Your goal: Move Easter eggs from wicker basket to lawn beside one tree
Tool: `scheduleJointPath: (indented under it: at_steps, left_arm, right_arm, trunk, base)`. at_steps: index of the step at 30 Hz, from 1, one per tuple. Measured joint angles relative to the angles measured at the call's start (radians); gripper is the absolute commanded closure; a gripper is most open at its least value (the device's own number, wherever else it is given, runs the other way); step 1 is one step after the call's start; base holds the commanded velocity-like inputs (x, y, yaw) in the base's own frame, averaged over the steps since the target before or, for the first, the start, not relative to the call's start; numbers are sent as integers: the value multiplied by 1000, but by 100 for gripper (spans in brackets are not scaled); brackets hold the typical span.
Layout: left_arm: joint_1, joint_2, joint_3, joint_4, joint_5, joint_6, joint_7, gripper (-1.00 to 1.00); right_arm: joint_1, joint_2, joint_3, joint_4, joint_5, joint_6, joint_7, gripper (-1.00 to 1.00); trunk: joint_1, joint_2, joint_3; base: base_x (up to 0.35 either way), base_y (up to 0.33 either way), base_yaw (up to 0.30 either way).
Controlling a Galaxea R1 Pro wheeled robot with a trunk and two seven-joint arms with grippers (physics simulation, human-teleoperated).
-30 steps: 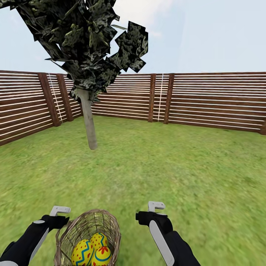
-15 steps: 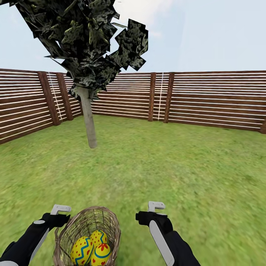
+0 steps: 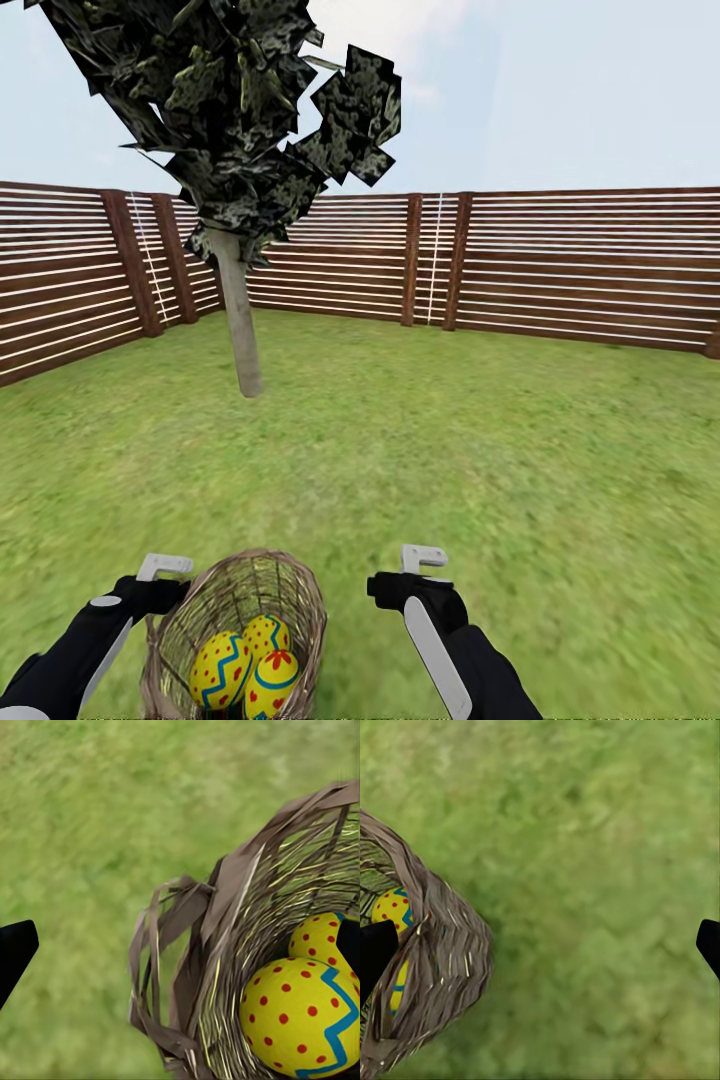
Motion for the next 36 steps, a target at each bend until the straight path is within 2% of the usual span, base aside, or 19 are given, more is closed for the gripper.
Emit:
scheduleJointPath:
  at_steps: [20, 31, 36]
  left_arm:
    - [0, 6, 10, 1, 3, -3, 2, -100]
    - [-1, 8, 17, 2, 12, 1, 10, -100]
    - [-1, 8, 17, 2, 12, 2, 11, -100]
  right_arm:
    - [0, 0, 0, 1, 0, -1, 1, -100]
    - [0, 0, 0, 2, 0, -1, 1, -100]
    - [0, 0, 0, 2, 0, -1, 1, -100]
  trunk:
    - [77, -140, -63]
    - [77, -140, -63]
    - [96, -175, -78]
  base:
    - [0, 0, 0]
    - [0, 0, 0]
    - [0, 0, 0]
